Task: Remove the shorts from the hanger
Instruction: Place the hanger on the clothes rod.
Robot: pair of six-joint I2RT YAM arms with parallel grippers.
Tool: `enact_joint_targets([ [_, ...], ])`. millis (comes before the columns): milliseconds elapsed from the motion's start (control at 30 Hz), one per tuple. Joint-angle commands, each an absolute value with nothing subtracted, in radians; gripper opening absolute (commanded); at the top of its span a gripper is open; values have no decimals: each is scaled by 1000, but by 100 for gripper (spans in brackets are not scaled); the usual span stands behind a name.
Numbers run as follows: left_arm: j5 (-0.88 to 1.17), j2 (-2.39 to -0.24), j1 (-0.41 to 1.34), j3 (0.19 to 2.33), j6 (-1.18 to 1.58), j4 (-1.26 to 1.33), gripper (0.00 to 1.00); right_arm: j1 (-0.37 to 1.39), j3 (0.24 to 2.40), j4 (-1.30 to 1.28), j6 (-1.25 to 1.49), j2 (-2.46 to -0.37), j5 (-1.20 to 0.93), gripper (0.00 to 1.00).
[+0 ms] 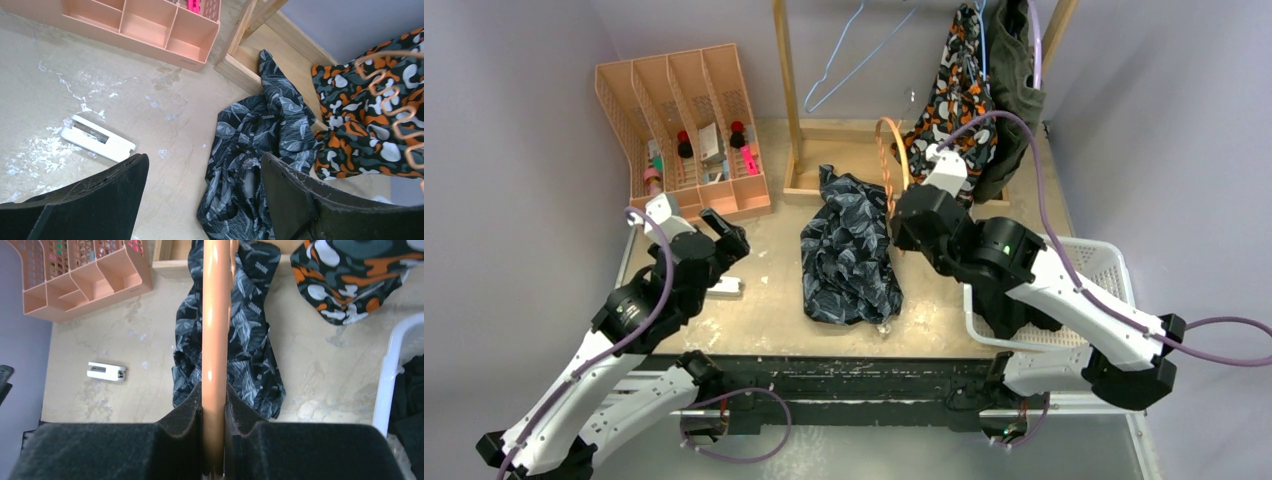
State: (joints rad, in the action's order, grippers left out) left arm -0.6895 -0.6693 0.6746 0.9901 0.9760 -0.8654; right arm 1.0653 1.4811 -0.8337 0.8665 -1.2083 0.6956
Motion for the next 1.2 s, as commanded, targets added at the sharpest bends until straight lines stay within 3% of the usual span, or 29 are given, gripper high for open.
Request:
enact_joint_targets([
  [0, -726, -706, 671, 967, 882, -785, 83, 1000, 1618, -772, 693, -1263, 634, 0],
  [300, -707, -652, 671, 847, 769, -665, 84, 861, 1797, -758, 552, -1311, 612, 0],
  [533, -775, -625, 671, 793, 726, -724, 85, 813, 1962, -828, 466, -1376, 736, 0],
  [1167, -807, -597, 672, 746, 747, -744, 86, 678, 2349, -944, 356, -1607, 593, 0],
])
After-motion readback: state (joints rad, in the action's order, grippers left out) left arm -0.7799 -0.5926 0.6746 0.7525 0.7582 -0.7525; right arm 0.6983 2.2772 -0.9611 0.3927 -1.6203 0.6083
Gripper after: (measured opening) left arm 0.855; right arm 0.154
